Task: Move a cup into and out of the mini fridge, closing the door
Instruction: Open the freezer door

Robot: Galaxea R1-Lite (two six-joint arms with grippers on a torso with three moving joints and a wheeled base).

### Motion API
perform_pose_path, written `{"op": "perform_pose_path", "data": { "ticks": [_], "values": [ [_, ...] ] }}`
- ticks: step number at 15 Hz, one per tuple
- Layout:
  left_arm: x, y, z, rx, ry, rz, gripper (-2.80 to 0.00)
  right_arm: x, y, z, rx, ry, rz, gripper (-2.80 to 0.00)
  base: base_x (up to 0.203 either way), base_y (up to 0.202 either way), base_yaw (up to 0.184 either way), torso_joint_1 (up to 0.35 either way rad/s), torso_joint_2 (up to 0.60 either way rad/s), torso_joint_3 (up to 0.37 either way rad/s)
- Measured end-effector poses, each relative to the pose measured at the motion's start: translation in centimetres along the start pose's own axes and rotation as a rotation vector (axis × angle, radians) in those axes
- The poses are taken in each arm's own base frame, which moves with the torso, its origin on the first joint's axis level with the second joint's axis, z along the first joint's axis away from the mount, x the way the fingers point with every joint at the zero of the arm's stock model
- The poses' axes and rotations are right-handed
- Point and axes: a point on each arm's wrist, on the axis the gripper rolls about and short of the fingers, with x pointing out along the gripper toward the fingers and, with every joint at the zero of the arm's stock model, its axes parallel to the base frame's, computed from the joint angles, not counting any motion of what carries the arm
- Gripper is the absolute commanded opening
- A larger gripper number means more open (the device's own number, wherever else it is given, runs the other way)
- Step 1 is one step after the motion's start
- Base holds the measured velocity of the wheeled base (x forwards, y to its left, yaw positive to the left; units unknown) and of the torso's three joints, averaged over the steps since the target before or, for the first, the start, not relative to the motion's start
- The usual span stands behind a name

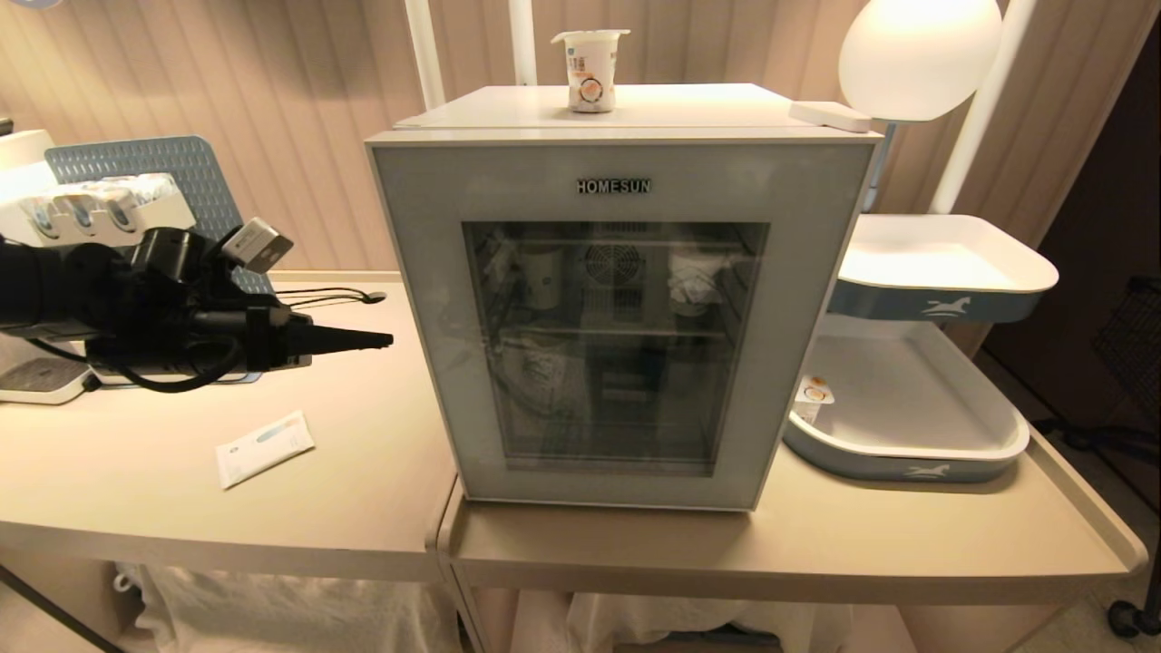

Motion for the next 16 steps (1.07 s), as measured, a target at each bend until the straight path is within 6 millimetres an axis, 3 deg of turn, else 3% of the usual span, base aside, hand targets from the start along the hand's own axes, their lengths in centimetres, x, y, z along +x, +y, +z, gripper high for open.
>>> {"op": "perform_pose_path", "data": {
  "ticks": [4,16],
  "values": [
    [1.4,1.3,-0.1,0.083,0.003,-0.019,0.00,0.0,0.0,0.0,0.000,0.000,0.001,-2.80,0.000,0.000,0.000,0.000,0.00,0.000],
    [3.7,4.0,-3.5,0.339,-0.025,-0.043,0.00,0.0,0.0,0.0,-0.003,-0.003,0.003,-2.80,0.000,0.000,0.000,0.000,0.00,0.000]
  ]
}}
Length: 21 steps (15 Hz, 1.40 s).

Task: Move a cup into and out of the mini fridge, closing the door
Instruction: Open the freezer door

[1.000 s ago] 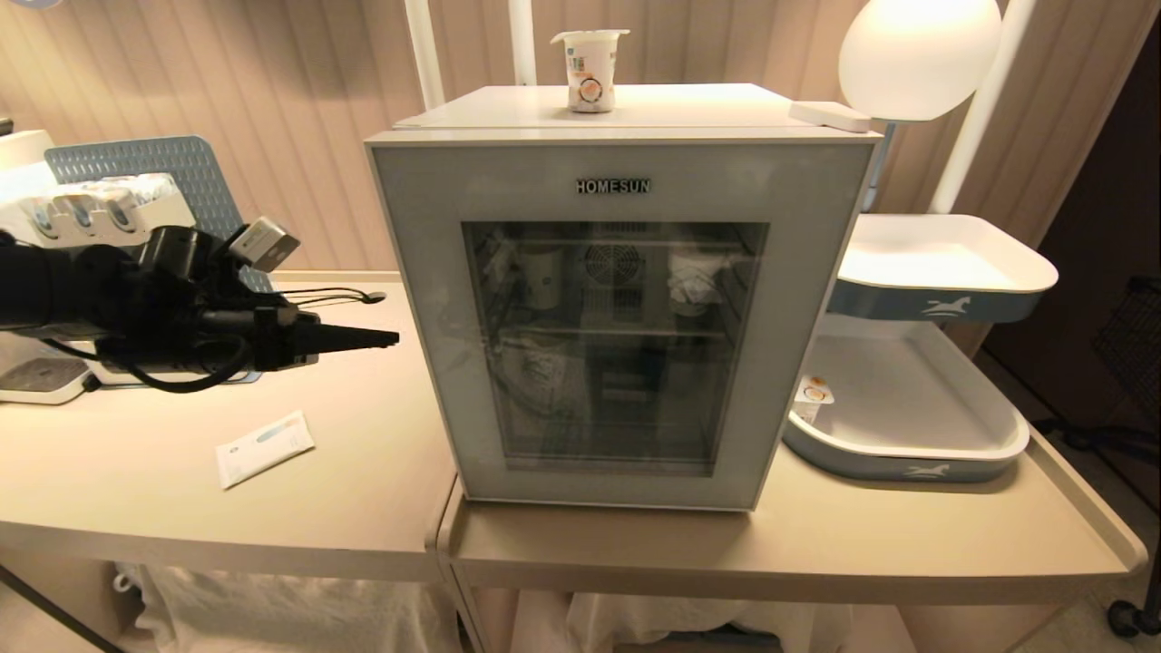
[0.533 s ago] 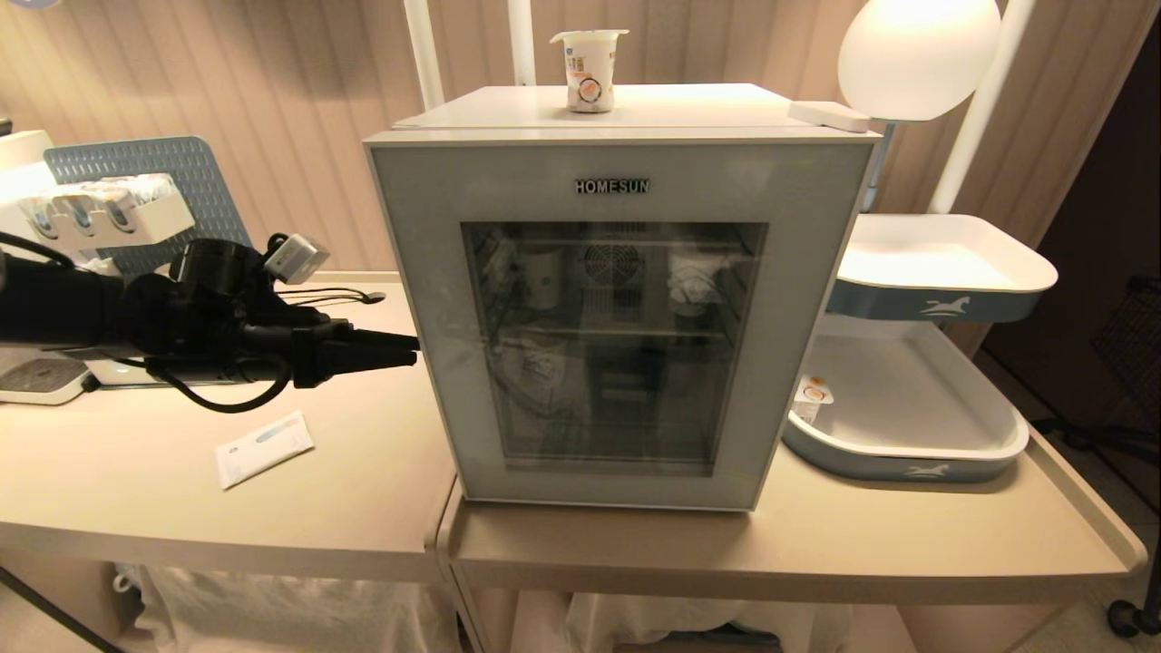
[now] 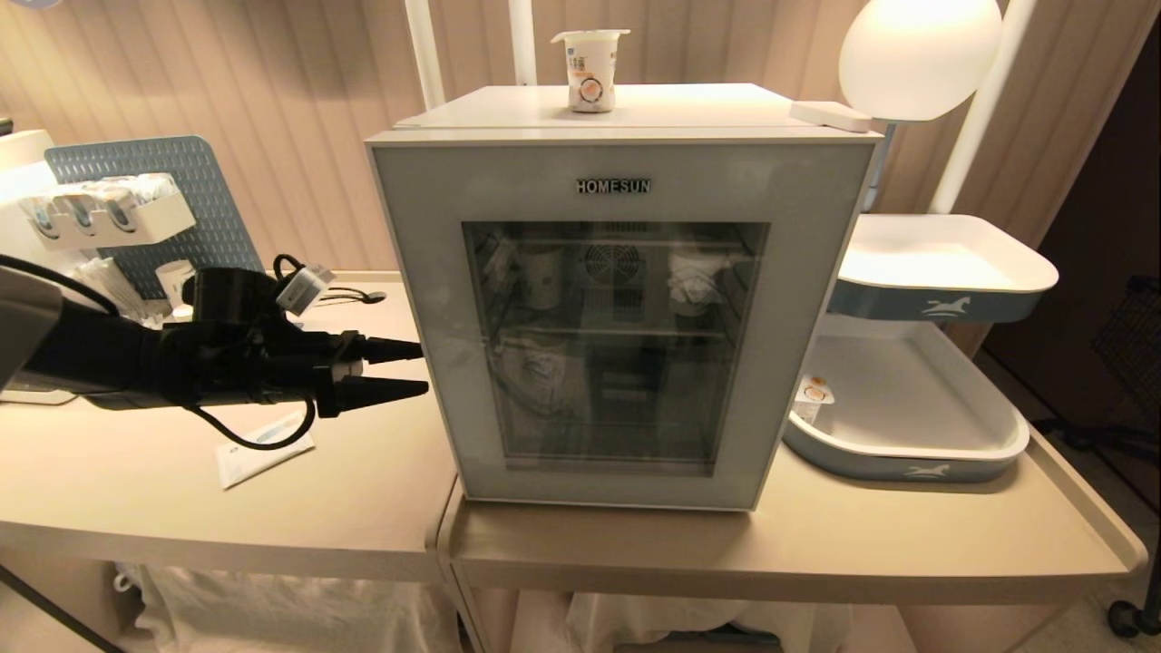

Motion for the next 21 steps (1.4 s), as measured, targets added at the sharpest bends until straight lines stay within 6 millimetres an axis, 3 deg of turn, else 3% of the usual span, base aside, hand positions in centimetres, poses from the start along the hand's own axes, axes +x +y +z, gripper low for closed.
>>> {"op": "perform_pose_path", "data": {
  "ticks": [6,11,17,21],
  "values": [
    [2.4,-0.2,-0.3,0.030,0.013,-0.054,0.00,0.0,0.0,0.0,0.000,-0.001,-0.001,-2.80,0.000,0.000,0.000,0.000,0.00,0.000],
    [2.7,-1.3,-0.2,0.023,0.015,-0.071,0.00,0.0,0.0,0.0,-0.004,0.000,0.000,-2.80,0.000,0.000,0.000,0.000,0.00,0.000],
    [1.9,-4.9,0.5,-0.005,0.007,-0.096,0.00,0.0,0.0,-0.1,-0.013,0.004,0.001,-2.80,0.000,0.000,0.000,0.000,0.00,0.000],
    [0.9,-8.6,0.5,-0.018,0.001,-0.110,0.00,0.0,0.0,0.0,-0.014,0.003,0.001,-2.80,0.000,0.000,0.000,0.000,0.00,0.000]
  ]
}}
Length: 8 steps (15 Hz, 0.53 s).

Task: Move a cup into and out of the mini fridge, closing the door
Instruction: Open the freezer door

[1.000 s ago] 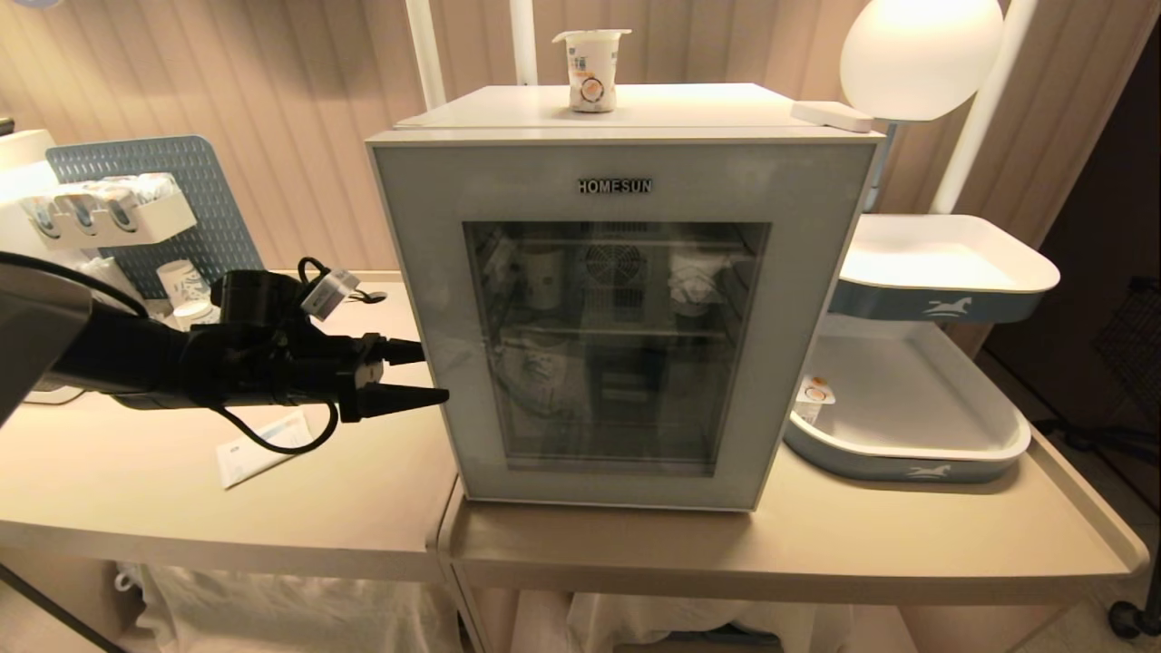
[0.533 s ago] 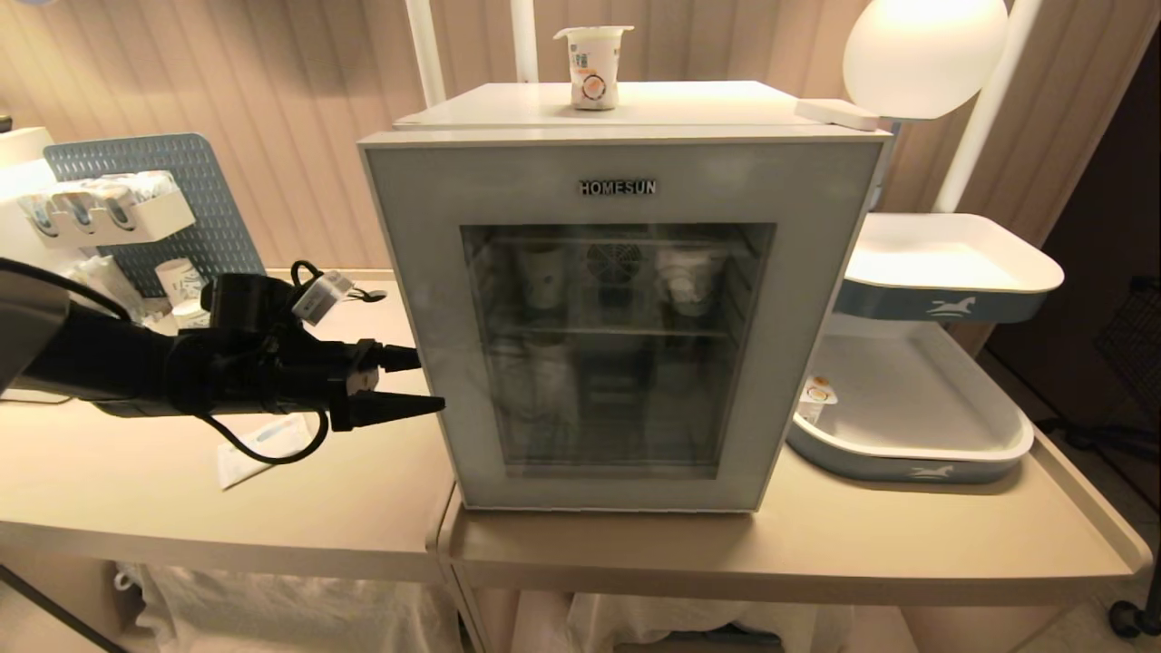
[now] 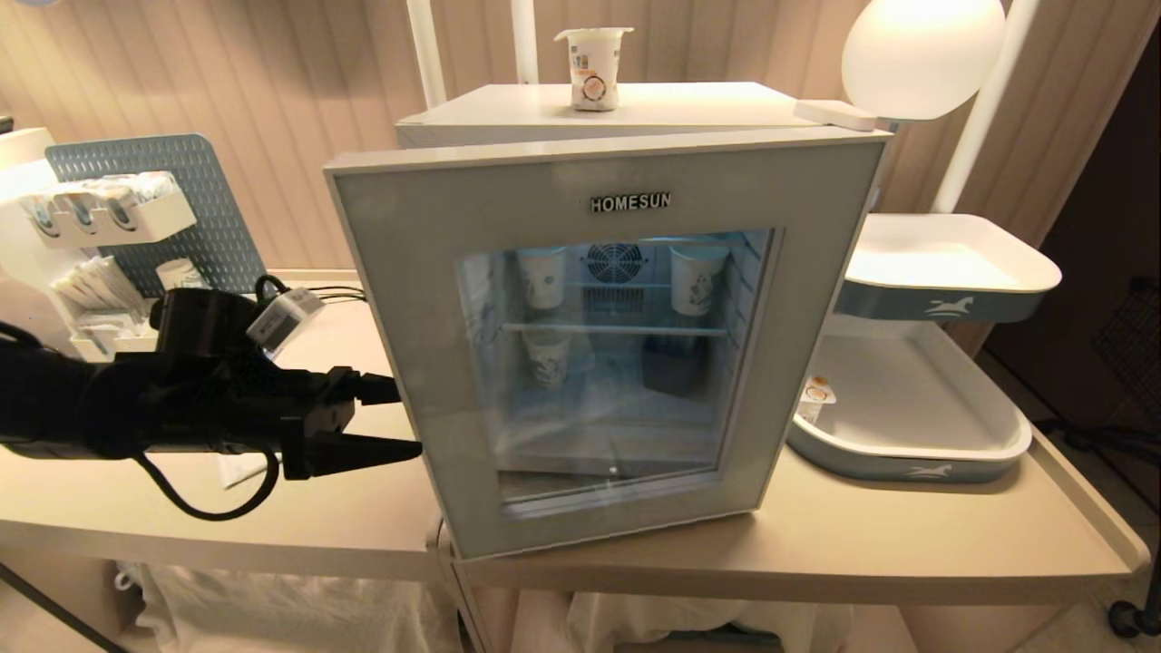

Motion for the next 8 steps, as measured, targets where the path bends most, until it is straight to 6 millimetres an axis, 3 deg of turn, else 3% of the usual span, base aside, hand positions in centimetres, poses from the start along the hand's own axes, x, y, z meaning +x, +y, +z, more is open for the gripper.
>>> {"op": "perform_pose_path", "data": {
  "ticks": [5,7,8],
  "values": [
    [-0.8,-4.7,-0.4,-0.002,-0.006,0.001,0.00,0.0,0.0,0.0,0.001,0.001,-0.001,-2.80,0.000,0.000,0.000,0.000,0.00,0.000],
    [-2.5,-5.4,-0.4,0.019,-0.027,0.050,0.00,0.0,0.0,0.0,0.001,0.001,-0.001,-2.80,0.000,0.000,0.000,0.000,0.00,0.000],
    [-3.5,-5.4,-0.9,-0.009,-0.032,0.092,-2.80,0.0,0.0,0.0,0.000,0.001,0.000,-2.80,0.000,0.000,0.000,0.000,0.00,0.000]
  ]
}}
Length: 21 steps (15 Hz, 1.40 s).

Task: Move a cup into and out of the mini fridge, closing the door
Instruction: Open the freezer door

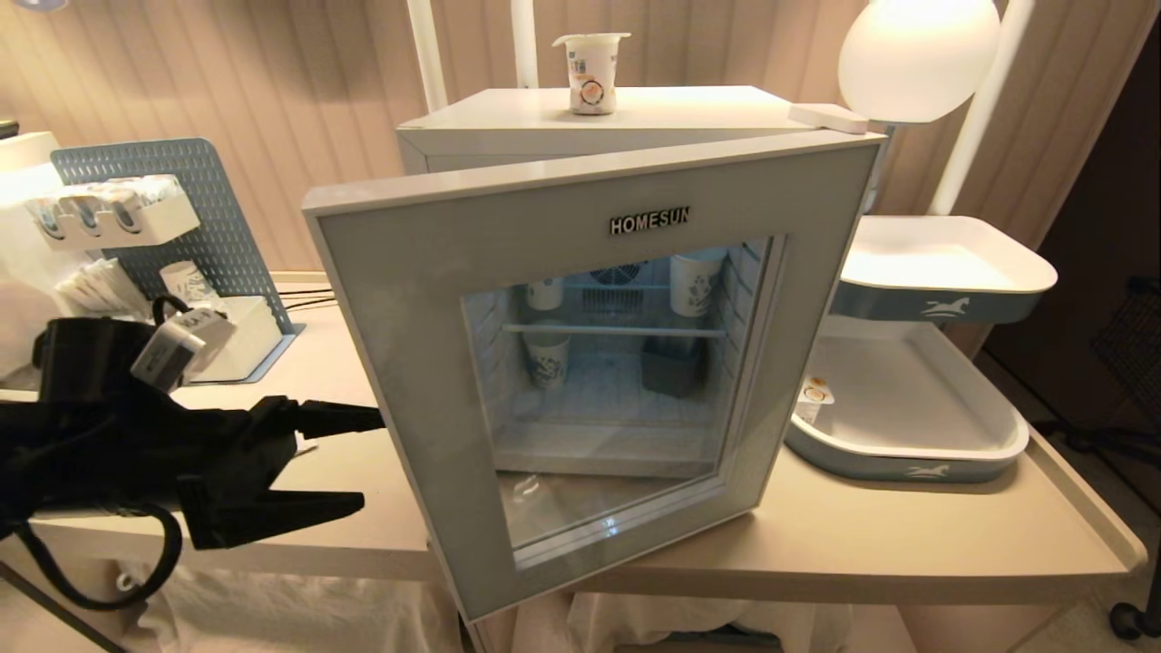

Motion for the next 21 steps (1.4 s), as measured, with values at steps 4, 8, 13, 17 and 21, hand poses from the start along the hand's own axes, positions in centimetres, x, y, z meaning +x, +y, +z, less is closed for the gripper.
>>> {"op": "perform_pose_path", "data": {
  "ticks": [4,8,13,17,21],
  "values": [
    [-3.5,1.9,-1.7,-0.081,-0.040,0.107,-2.80,0.0,0.0,0.0,0.000,0.002,0.000,-2.80,0.000,0.000,0.000,0.000,0.00,0.000],
    [-3.8,3.8,-2.7,-0.136,0.004,0.189,-2.80,0.0,0.0,0.0,-0.006,0.001,0.001,-2.80,0.000,0.000,0.000,0.000,0.00,0.000],
    [-0.5,4.9,-1.9,-0.137,0.100,0.199,-2.80,0.0,0.0,0.0,-0.007,0.001,0.000,-2.80,0.000,0.000,0.000,0.000,0.00,0.000],
    [3.3,5.6,-0.4,-0.126,0.152,0.166,-2.80,0.0,0.0,0.0,-0.007,0.001,0.000,-2.80,0.000,0.000,0.000,0.000,0.00,0.000],
    [6.1,5.1,-0.1,-0.131,0.181,0.114,-2.80,0.0,0.0,0.0,-0.007,0.000,0.001,-2.80,0.000,0.000,0.000,0.000,0.00,0.000]
  ]
}}
